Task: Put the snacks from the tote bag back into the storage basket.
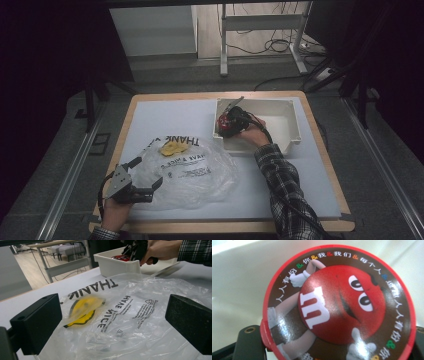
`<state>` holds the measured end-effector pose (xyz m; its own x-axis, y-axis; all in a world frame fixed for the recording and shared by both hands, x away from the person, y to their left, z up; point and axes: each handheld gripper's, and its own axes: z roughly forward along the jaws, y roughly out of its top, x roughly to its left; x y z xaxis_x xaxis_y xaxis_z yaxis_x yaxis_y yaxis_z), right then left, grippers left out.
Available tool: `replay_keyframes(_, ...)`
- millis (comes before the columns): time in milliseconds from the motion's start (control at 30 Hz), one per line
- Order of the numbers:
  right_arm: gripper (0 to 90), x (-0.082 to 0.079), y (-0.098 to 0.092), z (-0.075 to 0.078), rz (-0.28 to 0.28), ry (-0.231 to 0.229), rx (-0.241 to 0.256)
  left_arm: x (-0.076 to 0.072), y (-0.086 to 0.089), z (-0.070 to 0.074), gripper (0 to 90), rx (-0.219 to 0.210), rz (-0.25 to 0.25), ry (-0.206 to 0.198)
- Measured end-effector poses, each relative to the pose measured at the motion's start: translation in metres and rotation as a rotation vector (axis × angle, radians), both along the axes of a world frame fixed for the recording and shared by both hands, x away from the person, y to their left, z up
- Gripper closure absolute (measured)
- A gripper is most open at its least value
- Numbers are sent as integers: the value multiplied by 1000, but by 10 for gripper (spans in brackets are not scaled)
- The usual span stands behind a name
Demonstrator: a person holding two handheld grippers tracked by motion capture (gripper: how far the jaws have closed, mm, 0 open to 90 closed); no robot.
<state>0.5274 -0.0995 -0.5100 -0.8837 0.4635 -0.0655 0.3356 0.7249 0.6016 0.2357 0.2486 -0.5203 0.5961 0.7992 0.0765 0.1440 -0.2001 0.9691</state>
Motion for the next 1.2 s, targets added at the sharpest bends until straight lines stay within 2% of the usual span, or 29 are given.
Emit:
replay_keyframes(133, 246, 0, 0, 0, -2, -4, 5, 0, 0, 0, 6, 1, 0, 0)
replay_keyframes(233, 216, -1, -1, 1, -17, -3, 30, 0, 0, 0, 6, 1, 0, 1)
replay_keyframes(367, 174, -1, -1, 3, -29, -3, 38, 0, 0, 0, 6, 1, 0, 1)
replay_keyframes(533, 143, -2, 0, 3, -27, -3, 33, 0, 0, 0, 6, 3, 0, 1)
replay_keyframes(733, 107, -4, -2, 5, -29, 3, 54, 0, 0, 0, 7, 3, 2, 2)
replay_keyframes(1200, 85, -13, -6, 18, -21, -43, 79, 0, -1, 0, 6, 7, 3, 2)
